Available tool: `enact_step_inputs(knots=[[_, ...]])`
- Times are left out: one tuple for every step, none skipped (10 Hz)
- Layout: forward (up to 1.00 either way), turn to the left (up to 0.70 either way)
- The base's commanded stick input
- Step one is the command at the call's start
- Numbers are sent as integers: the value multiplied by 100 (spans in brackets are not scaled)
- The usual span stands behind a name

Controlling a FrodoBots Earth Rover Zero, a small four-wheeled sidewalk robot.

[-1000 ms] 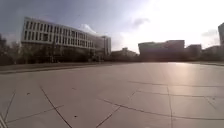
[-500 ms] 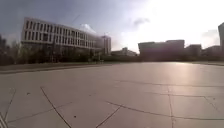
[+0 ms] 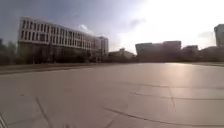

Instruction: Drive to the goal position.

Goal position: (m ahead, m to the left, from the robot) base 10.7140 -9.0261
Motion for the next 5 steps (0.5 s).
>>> enact_step_inputs(knots=[[100,-37],[100,-37],[100,-37],[100,-37],[100,-37]])
